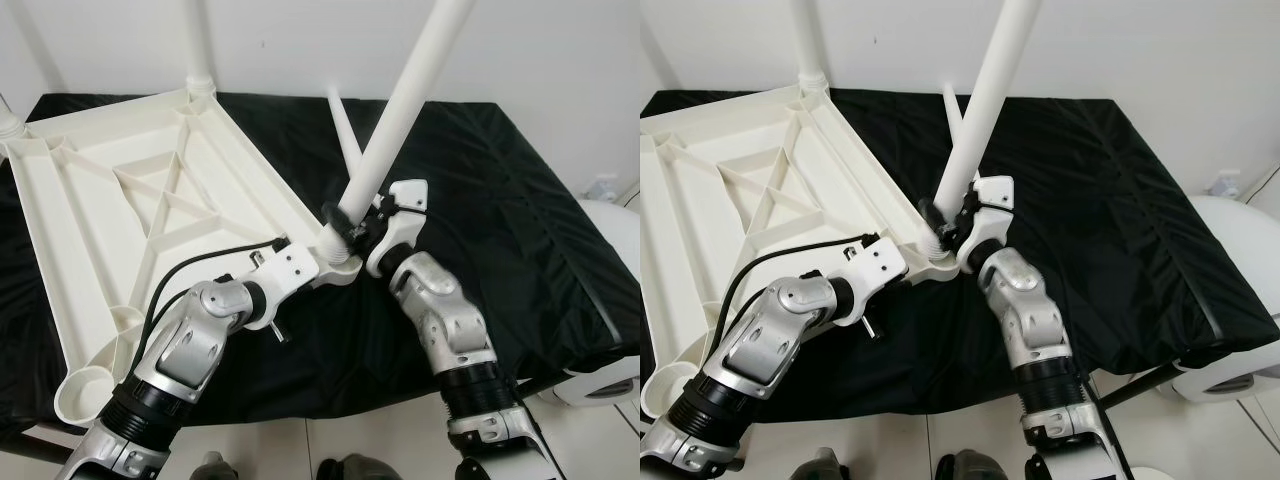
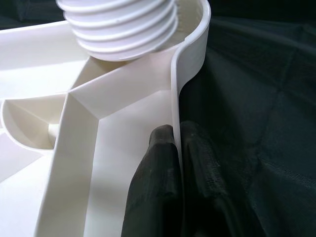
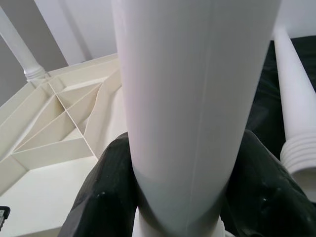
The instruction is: Building children table
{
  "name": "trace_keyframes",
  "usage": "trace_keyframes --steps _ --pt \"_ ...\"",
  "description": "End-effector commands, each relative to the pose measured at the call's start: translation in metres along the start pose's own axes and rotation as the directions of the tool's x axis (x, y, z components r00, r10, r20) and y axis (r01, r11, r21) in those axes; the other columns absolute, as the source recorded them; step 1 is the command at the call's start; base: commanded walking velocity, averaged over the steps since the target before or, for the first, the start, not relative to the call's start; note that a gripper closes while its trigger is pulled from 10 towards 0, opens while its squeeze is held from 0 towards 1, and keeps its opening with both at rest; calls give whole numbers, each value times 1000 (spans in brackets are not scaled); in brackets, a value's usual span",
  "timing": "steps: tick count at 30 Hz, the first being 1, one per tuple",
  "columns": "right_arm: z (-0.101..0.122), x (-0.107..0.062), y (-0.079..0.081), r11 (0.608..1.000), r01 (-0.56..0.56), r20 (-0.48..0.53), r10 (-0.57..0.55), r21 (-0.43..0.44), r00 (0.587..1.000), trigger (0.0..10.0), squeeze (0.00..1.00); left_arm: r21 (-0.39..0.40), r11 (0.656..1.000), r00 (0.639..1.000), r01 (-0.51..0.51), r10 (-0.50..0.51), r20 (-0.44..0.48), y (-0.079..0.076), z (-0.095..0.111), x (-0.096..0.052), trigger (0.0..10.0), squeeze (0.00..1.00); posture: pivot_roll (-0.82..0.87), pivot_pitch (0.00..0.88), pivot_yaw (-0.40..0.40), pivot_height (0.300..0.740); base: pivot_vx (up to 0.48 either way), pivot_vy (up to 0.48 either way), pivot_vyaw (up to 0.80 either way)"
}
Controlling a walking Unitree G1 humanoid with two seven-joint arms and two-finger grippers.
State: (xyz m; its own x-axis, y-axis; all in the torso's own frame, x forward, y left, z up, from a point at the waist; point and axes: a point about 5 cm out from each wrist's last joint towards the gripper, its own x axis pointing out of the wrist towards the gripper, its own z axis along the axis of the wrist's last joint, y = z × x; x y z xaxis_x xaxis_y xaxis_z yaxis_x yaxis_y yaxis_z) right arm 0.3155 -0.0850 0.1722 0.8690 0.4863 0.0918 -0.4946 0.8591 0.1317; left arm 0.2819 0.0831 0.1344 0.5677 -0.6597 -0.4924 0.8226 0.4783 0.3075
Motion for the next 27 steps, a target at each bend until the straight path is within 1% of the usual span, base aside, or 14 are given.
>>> trace_keyframes --steps 1,5,8,10,11,12,14,15,16,17,20,21,24,27 --pt "-4 -4 1 1000 18 -27 -17 21 1000 10000 0 -17 999 999 -50 49 -15 -1 -9 1 10000 0 41 13 -83 740 0 0 0" --pt "-7 -7 3 999 28 -41 -27 27 999 10000 0 -18 999 999 -50 50 -13 -1 -8 1 10000 0 41 18 -85 740 0 0 0" --pt "-12 -9 5 998 49 -77 -46 30 996 10000 0 -19 998 998 -55 55 -13 0 -8 0 10000 0 42 21 -85 740 0 0 0" --pt "-12 -9 5 998 49 -77 -46 30 996 10000 0 -19 998 998 -55 55 -13 0 -8 0 10000 0 42 21 -85 740 0 0 0" --pt "-14 -10 3 997 74 -94 -71 31 993 10000 0 -20 998 998 -58 58 -12 1 -8 0 10000 0 45 26 -85 740 0 0 0" --pt "-14 -10 3 997 74 -94 -71 31 993 10000 0 -20 998 998 -58 58 -12 1 -8 0 10000 0 45 26 -85 740 0 0 0" --pt "-16 -14 -4 988 148 -123 -143 31 982 10000 0 -20 998 998 -64 64 -13 3 -8 -2 10000 0 46 31 -80 740 0 0 0" --pt "-16 -14 -4 988 148 -123 -143 31 982 10000 0 -20 998 998 -64 64 -13 3 -8 -2 10000 0 46 31 -80 740 0 0 0" --pt "-19 -17 -8 983 182 -137 -177 27 975 10000 0 -20 998 998 -66 66 -14 3 -9 -3 10000 0 45 31 -79 740 0 0 0" --pt "-19 -17 -8 983 182 -137 -177 27 975 10000 0 -20 998 998 -66 66 -14 3 -9 -3 10000 0 45 31 -79 740 0 0 0" --pt "-25 -23 -21 962 272 -157 -267 6 951 10000 0 -18 998 998 -68 67 -15 4 -9 -4 10000 0 42 34 -73 740 0 0 0" --pt "-25 -23 -21 962 272 -157 -267 6 951 10000 0 -18 998 998 -68 67 -15 4 -9 -4 10000 0 42 34 -73 740 0 0 0" --pt "-27 -24 -31 945 327 -158 -323 2 933 10000 0 -15 998 998 -66 65 -12 5 -7 -3 10000 0 40 33 -69 740 0 0 0" --pt "-29 -23 -34 939 343 -162 -339 -3 927 10000 0 -13 998 998 -65 65 -10 6 -7 -3 10000 0 38 33 -66 740 0 0 0"
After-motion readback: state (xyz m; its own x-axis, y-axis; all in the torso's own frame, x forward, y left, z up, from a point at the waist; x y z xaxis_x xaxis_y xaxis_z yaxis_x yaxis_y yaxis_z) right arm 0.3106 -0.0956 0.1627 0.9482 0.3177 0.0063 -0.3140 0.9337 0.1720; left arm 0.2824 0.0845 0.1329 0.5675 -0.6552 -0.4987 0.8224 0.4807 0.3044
